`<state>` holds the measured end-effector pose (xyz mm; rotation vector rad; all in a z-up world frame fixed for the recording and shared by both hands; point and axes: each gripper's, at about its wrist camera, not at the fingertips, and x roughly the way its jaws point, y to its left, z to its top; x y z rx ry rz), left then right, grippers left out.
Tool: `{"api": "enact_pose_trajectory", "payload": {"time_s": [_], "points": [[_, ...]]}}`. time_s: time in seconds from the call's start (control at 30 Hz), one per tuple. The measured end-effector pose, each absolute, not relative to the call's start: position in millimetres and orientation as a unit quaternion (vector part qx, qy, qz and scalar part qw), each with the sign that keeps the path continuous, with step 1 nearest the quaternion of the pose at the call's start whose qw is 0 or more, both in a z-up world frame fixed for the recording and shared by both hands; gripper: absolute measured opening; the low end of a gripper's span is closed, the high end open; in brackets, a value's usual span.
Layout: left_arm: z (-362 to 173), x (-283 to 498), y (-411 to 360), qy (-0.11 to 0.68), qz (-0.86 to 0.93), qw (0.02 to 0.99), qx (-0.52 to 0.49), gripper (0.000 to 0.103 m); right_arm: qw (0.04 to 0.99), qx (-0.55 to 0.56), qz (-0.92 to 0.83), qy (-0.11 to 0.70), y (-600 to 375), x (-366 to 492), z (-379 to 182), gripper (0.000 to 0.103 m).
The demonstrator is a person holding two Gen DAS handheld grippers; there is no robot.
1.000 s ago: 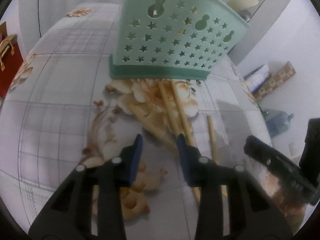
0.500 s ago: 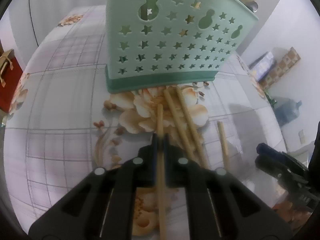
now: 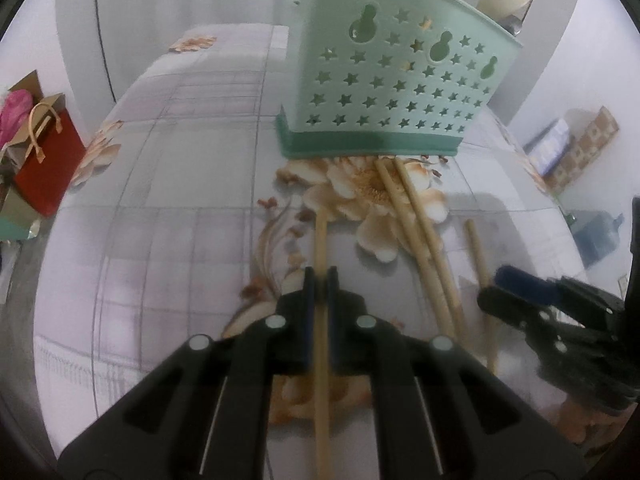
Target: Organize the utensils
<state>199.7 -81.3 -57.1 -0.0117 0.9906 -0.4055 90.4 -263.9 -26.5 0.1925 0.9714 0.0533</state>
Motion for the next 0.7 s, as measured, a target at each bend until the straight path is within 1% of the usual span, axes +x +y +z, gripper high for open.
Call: {"api": "enact_pose_trajectory", "payload": {"time_s": [0.03, 0.07, 0.1, 0.13, 0.3, 0.33, 0.37, 0.43, 0.6, 0.7], "points": [[-57.4, 197.3, -79.7, 0.470, -0.191, 0.862, -0.008, 0.004, 0.881, 0.080, 0.025, 0.466, -261.3, 91.9, -26.8, 0.028], [-57.6, 195.7, -78.2, 0.469, -0.190, 0.862, -0.010, 0.004, 0.882, 0.065, 0.022, 0.466, -258.5, 93.0, -27.3, 0.023], [-57.4, 194.3, -76.7, 0.468, -0.187, 0.863, -0.013, 0.004, 0.883, 0.056, 0.018, 0.466, -257.6, 93.4, -27.3, 0.015], [-57.0, 191.9, -75.2, 0.467, -0.184, 0.865, -0.017, 0.004, 0.884, 0.046, 0.014, 0.466, -256.9, 93.9, -27.6, 0.014], [-57.2, 186.9, -79.1, 0.473, -0.174, 0.863, -0.023, 0.004, 0.883, 0.037, 0.005, 0.467, -266.9, 89.7, -26.2, 0.008], [-57.0, 185.4, -79.0, 0.475, -0.174, 0.863, -0.020, 0.007, 0.883, 0.038, 0.001, 0.468, -271.1, 87.5, -25.9, 0.008], [-56.1, 184.3, -79.6, 0.475, -0.178, 0.862, -0.016, 0.014, 0.883, 0.042, 0.001, 0.468, -275.0, 85.5, -25.8, 0.007], [-54.0, 182.8, -81.6, 0.473, -0.178, 0.863, 0.000, 0.023, 0.882, 0.052, 0.004, 0.468, -280.9, 82.5, -25.9, 0.007], [-53.9, 179.4, -91.9, 0.462, -0.171, 0.869, 0.051, 0.024, 0.882, 0.055, 0.003, 0.468, -281.0, 80.2, -26.2, 0.007], [-54.0, 178.9, -94.1, 0.460, -0.168, 0.870, 0.062, 0.024, 0.882, 0.056, 0.005, 0.468, -280.7, 80.1, -26.3, 0.007]]}}
